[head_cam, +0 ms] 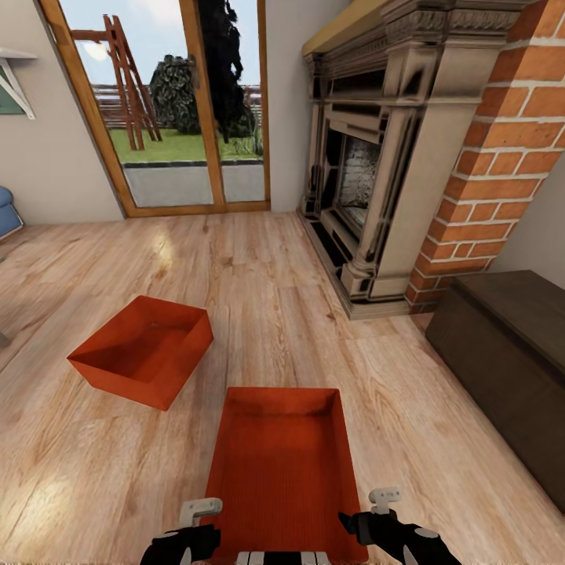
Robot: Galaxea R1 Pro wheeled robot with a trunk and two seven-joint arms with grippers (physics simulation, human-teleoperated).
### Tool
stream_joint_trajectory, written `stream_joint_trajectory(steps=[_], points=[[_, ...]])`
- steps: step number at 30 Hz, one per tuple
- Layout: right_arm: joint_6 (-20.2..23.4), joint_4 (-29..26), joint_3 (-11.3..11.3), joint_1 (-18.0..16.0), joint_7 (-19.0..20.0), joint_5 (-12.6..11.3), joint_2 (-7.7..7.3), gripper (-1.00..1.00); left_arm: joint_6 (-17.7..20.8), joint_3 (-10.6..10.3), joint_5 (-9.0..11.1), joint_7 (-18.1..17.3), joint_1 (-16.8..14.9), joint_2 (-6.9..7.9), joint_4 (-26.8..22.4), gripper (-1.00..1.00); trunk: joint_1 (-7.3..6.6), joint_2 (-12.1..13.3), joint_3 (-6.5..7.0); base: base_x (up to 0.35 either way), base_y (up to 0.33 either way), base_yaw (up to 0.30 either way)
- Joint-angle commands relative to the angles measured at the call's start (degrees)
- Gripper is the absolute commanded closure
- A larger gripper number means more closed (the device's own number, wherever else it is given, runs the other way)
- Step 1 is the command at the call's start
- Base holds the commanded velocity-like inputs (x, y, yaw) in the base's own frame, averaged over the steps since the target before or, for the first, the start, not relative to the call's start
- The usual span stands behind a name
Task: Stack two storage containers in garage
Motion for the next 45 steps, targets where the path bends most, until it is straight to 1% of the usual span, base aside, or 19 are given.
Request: stream_joint_trajectory(steps=[1, 22, 34, 45], points=[[0.4, -0.1, 0.0, 0.0, 0.2, -0.1, -0.02, -1.00, 0.3, 0.1, -0.1, 0.0, 0.0, -0.05, -0.1, -1.00, -0.01, 0.0, -0.05, 0.000, 0.000, 0.000], [0.4, -0.1, 0.0, 0.0, 0.2, -0.1, -0.02, -1.00, 0.2, 0.1, -0.1, 0.0, 0.0, -0.04, -0.1, -1.00, -0.01, 0.0, -0.05, 0.000, 0.000, 0.000], [0.7, -0.1, 0.0, 0.0, 0.3, 0.0, -0.06, -1.00, -1.1, 0.1, 0.0, 0.0, 0.0, -0.11, -0.2, -1.00, -0.01, 0.0, -0.05, 0.000, 0.000, 0.000], [0.8, -0.1, -0.1, 0.0, 0.3, -0.1, -0.18, -1.00, -1.2, 0.1, 0.0, 0.0, 0.0, -0.25, -0.8, -1.00, -0.01, 0.0, -0.05, 0.000, 0.000, 0.000]])
